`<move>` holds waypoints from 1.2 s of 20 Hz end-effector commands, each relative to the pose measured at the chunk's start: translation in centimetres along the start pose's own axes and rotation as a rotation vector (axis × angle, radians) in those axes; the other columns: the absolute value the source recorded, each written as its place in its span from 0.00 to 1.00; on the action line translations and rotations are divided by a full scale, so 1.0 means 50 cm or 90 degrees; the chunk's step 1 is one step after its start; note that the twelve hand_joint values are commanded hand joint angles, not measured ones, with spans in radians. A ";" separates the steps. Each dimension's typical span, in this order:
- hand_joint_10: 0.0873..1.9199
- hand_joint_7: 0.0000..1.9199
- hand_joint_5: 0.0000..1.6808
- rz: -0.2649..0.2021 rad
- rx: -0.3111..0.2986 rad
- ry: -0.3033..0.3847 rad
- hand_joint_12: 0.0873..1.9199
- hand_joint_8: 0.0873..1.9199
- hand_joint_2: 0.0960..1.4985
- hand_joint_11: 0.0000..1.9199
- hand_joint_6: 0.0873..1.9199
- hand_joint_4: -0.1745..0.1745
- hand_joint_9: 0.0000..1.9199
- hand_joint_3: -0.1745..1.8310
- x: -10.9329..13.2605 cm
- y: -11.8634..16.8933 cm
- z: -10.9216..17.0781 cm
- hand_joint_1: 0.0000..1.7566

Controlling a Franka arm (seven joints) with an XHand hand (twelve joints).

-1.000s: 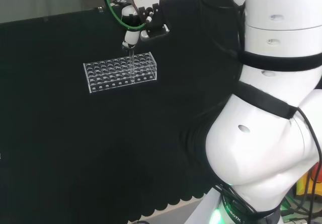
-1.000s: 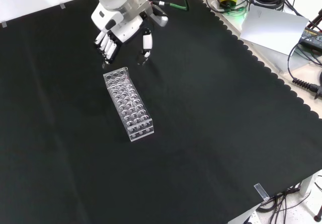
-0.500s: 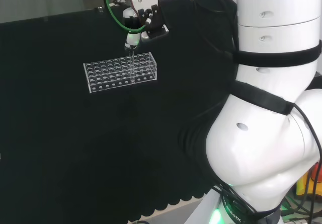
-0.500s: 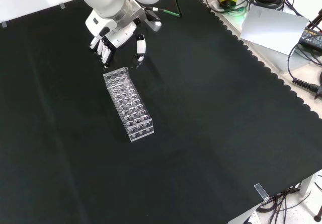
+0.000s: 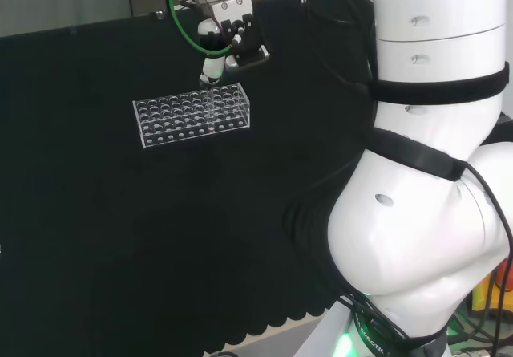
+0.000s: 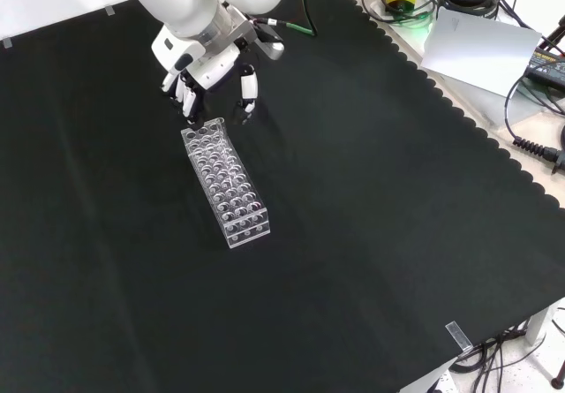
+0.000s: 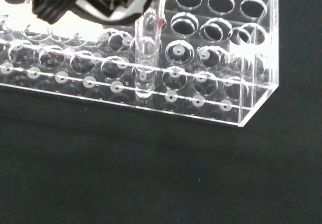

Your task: Pick up the test tube.

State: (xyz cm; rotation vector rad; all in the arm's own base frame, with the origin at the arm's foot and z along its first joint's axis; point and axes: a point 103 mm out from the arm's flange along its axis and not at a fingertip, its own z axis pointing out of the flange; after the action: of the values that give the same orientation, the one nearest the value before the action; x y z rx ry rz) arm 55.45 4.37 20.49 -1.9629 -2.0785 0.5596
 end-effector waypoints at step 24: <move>0.30 0.63 0.51 0.011 -0.007 0.019 0.72 0.34 0.38 0.25 0.33 0.11 0.51 0.42 0.043 0.042 0.041 0.58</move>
State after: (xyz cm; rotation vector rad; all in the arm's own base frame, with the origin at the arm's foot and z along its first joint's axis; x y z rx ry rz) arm 56.20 6.27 17.69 -1.9795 -2.0558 0.5325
